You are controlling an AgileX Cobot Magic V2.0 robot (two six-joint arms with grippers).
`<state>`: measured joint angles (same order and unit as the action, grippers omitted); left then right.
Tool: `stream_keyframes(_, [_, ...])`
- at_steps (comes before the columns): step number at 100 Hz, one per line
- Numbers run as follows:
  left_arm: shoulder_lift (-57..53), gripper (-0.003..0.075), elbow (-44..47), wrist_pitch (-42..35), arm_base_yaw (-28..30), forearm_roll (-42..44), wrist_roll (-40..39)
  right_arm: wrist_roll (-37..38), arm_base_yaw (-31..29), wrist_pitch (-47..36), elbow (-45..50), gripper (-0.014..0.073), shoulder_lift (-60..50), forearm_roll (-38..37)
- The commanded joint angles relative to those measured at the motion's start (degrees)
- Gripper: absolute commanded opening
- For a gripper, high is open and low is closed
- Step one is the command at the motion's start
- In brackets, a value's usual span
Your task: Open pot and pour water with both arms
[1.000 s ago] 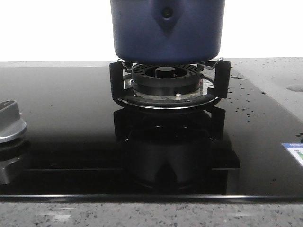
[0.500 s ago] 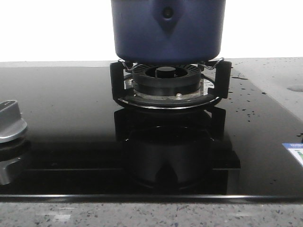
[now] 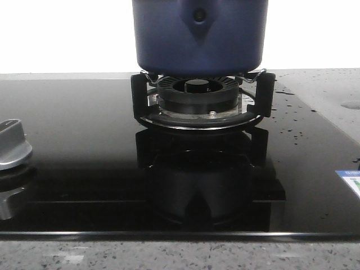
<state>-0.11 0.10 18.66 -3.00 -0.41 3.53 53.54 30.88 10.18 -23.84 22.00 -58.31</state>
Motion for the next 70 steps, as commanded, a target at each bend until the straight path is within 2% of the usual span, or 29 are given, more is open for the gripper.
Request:
stream_keyframes(1, [-1.87,-0.002,2.57,-2.45,1.02,-0.42,-0.83,0.19,0.25,-1.81,-1.43,-0.0071,0.12,-0.89])
stream_keyframes(70, [-1.87,-0.002,2.57,-2.44,1.02,-0.42,-0.83,0.19,0.25,-1.18,-1.15,-0.0071,0.12,-0.89])
